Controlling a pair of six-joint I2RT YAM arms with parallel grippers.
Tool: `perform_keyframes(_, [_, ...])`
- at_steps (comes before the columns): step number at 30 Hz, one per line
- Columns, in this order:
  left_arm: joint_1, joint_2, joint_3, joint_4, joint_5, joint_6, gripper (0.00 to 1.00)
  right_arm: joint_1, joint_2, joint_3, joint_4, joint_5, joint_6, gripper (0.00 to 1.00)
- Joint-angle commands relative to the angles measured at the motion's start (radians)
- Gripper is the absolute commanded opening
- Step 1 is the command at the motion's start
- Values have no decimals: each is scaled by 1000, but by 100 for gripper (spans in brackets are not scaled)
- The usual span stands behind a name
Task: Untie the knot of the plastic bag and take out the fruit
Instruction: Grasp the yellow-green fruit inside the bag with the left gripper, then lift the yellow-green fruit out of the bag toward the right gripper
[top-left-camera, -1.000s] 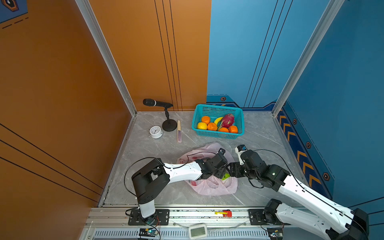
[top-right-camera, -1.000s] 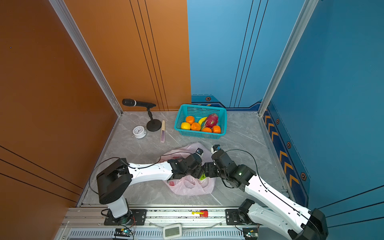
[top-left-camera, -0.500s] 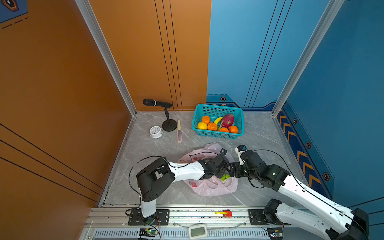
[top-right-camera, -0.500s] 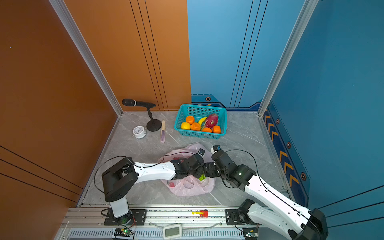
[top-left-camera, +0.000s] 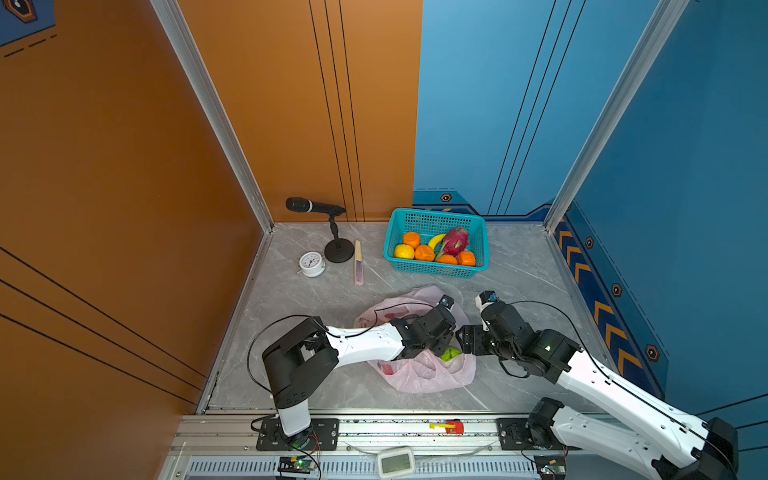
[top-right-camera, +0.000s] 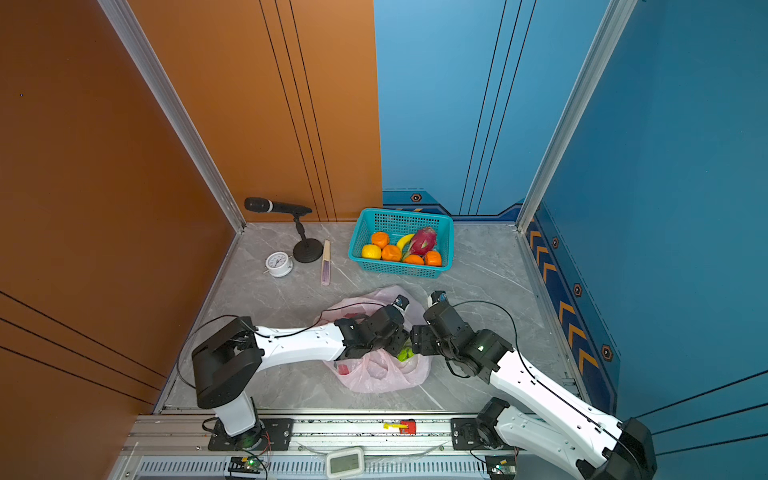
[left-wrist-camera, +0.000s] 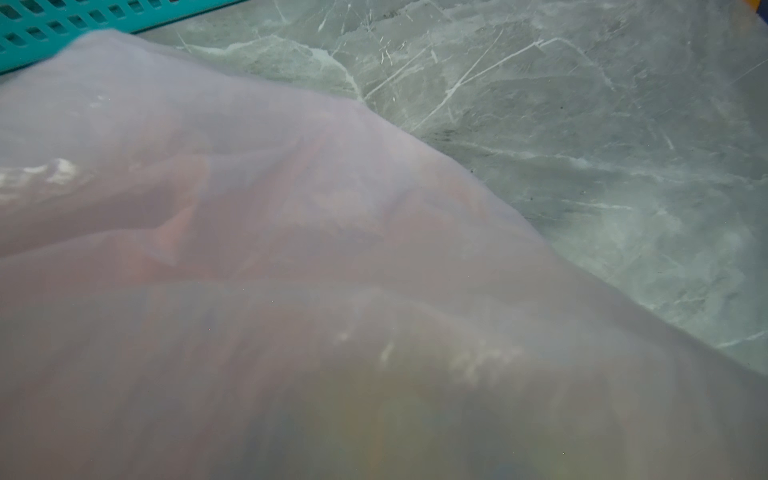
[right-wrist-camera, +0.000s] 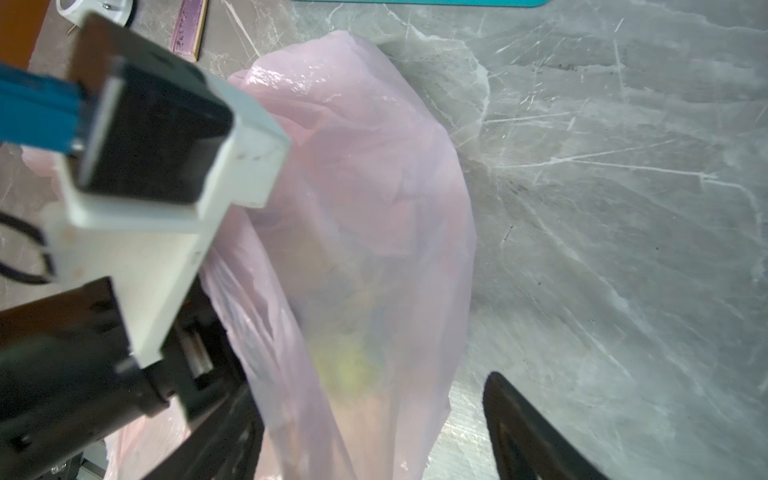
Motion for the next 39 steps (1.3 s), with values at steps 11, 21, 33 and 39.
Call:
perform_keyframes(11, [-10, -161, -145, 161, 77, 90, 31, -93, 51, -3, -86, 51, 58, 82])
perform_keyframes(21, [-18, -295, -249, 340, 139, 267, 31, -135, 39, 22, -94, -28, 44, 83])
perform_keyframes(33, [-17, -379, -280, 509, 222, 570, 31, -212, -137, 128, -80, -165, 11, 88])
perform_keyframes(39, [-4, -398, -252, 547, 282, 670, 30, -282, -177, 173, -40, -373, 2, 92])
